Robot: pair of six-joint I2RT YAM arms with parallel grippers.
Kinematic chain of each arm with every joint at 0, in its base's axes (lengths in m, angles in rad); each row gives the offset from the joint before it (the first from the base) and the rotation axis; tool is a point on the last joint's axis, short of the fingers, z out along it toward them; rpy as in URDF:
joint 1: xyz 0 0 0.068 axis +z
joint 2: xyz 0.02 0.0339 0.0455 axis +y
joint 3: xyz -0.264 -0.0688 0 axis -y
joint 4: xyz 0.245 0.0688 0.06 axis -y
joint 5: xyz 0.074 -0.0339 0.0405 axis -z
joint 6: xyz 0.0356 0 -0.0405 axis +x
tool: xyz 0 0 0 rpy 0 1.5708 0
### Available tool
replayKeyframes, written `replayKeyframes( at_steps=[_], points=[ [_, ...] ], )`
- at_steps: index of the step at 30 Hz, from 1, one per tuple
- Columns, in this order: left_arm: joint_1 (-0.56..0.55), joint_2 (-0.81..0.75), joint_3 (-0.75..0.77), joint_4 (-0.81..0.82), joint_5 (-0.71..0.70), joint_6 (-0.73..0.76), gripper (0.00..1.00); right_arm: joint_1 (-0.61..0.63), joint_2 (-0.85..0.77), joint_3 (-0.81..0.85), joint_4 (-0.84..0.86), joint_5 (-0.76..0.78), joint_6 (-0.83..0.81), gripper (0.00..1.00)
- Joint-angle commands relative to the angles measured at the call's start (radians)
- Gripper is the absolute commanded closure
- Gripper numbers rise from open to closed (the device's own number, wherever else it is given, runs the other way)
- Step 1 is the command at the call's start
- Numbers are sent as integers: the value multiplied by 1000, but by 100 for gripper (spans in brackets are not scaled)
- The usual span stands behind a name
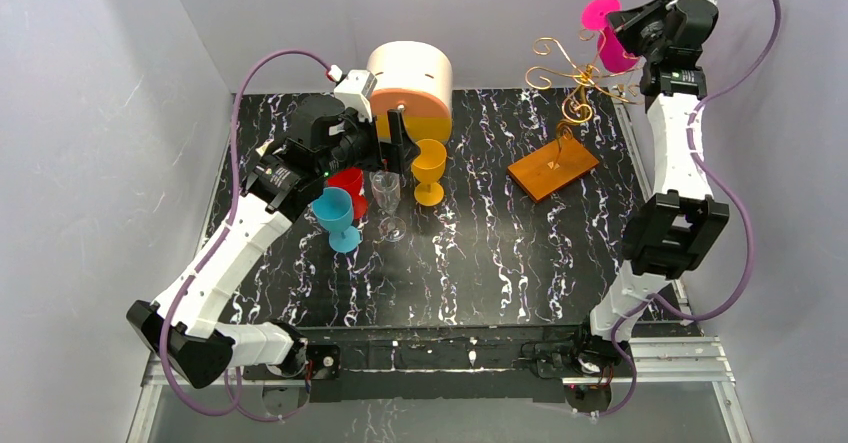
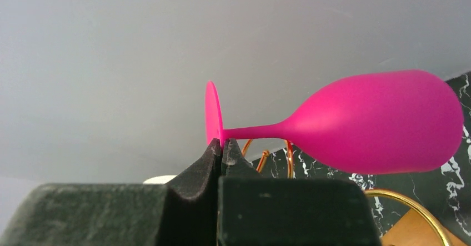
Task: Take the wine glass off the wine glass rack
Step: Place the wine glass at the center of the board.
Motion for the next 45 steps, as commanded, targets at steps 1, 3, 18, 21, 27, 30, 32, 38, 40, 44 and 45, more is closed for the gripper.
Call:
replayKeyframes(
  at_steps=[1, 3, 18, 21, 27, 30, 32, 38, 40, 44, 45],
  points=[
    [4, -2, 31, 1, 16, 1, 2, 24, 6, 70, 100, -115, -77, 99],
    [4, -2, 30, 1, 17, 1, 2, 33, 9, 80, 100, -169, -100, 99],
    [4, -2, 32, 5, 19, -4, 2, 82, -22, 79, 156, -316, -354, 99],
    [4, -1, 35, 5, 19, -5, 2, 86, -11, 106, 144, -340, -392, 99],
    [4, 1, 34, 7, 24, -7, 2, 94, 2, 144, 131, -382, -458, 99],
    [4, 0, 35, 7, 24, -7, 2, 99, -19, 135, 134, -386, -488, 99],
    [4, -3, 34, 7, 24, -7, 2, 105, -36, 135, 124, -422, -496, 99],
    [5, -10, 36, 7, 18, -11, 2, 130, -184, -43, 184, -480, -499, 99],
    [4, -16, 33, 10, 15, -15, 2, 139, -244, -118, 210, -498, -492, 99],
    [4, -23, 32, 23, 21, -27, 2, 155, -346, -219, 217, -513, -513, 99],
    [4, -23, 32, 29, 24, -32, 2, 155, -368, -240, 216, -515, -516, 99]
  ],
)
